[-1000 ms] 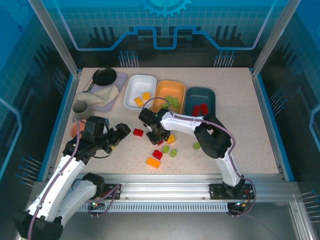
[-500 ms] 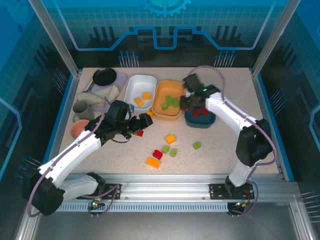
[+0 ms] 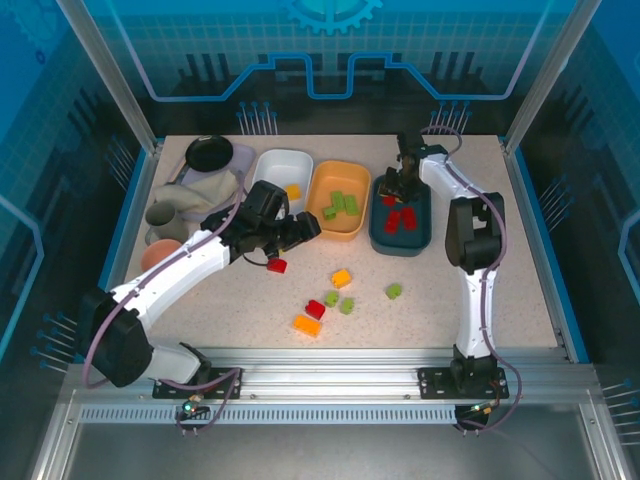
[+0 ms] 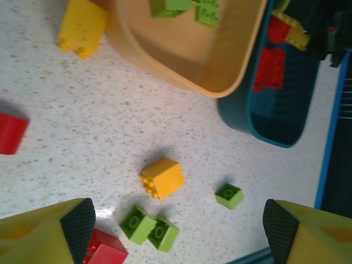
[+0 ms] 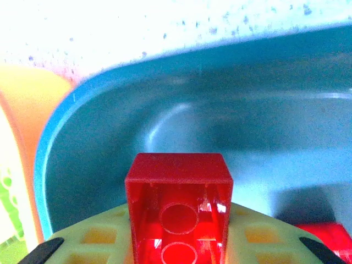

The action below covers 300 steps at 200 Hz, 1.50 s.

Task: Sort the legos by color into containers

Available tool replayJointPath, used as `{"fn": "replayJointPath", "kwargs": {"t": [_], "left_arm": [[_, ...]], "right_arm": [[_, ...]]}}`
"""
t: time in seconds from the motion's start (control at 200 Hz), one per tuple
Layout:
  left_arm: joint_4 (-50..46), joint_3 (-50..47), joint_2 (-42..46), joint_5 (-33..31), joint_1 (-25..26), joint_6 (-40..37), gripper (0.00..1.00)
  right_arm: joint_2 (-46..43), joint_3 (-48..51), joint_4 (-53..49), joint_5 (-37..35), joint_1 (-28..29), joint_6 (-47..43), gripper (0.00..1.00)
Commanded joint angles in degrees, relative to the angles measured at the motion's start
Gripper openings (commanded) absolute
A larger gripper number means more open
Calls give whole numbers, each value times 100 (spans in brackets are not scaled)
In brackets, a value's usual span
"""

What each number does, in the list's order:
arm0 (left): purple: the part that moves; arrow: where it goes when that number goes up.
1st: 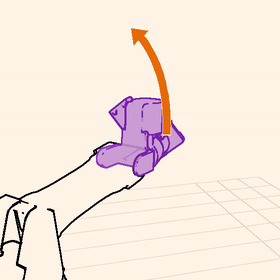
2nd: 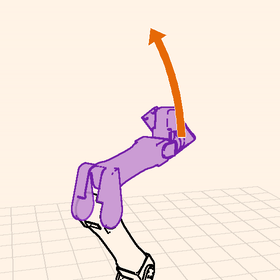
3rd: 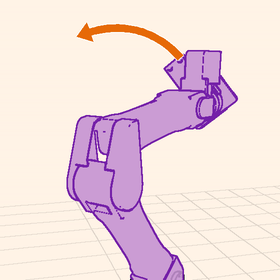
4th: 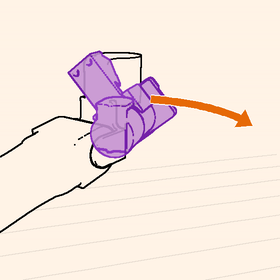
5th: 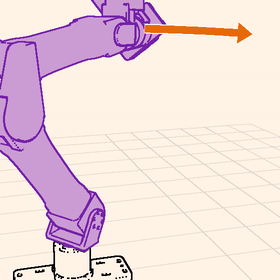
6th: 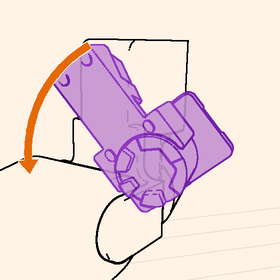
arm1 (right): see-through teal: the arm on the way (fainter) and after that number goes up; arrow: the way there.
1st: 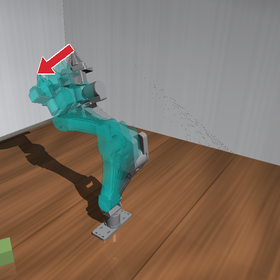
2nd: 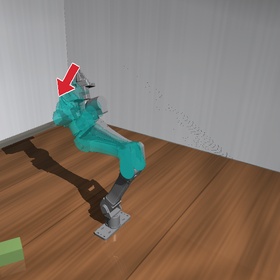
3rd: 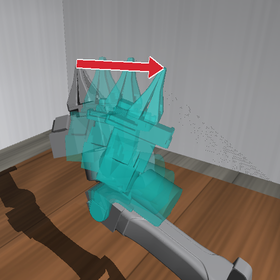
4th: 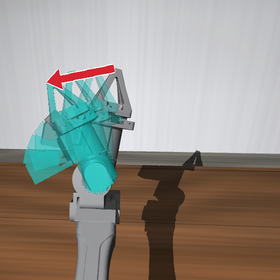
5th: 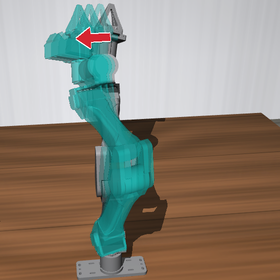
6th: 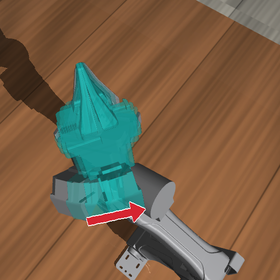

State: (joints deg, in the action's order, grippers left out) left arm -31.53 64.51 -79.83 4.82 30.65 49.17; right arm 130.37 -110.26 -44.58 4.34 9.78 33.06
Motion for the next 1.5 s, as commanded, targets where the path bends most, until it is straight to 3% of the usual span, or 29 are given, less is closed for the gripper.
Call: {"fn": "replayJointPath", "kwargs": {"t": [0.0, 0.165, 0.245, 0.345, 0.545, 0.7, 0.955, 1.265, 1.496], "left_arm": [[-637, 228, -149, -517, 39, -249, 82], [-1072, 413, -481, -814, -39, -872, 74], [-1081, 398, -628, -851, -184, -1188, 66], [-988, 395, -844, -910, -313, -1671, 65], [-643, 589, -1607, -1115, -348, -2518, 65], [-405, 795, -2167, -1335, -341, -2771, 70], [24, 1044, -2846, -1346, -341, -2992, 72], [422, 1295, -3392, -1551, -444, -3145, 66], [680, 1403, -3613, -1595, -488, -3236, 52]], "right_arm": [[261, -450, -451, 277, -111, 139, 38], [64, -399, -451, 338, -88, -80, 56], [-266, -262, -441, 357, -40, -233, 59], [-863, 76, -348, 359, 32, -392, 59], [-2885, 2171, 696, 525, 423, -485, 56], [-4392, 3970, 1605, 755, 916, -306, 57], [-6113, 5678, 1778, 630, 1358, 278, 60], [-6454, 5673, 1354, 463, 1384, 200, 60], [-6370, 5517, 1109, 539, 1386, 34, 61]]}}
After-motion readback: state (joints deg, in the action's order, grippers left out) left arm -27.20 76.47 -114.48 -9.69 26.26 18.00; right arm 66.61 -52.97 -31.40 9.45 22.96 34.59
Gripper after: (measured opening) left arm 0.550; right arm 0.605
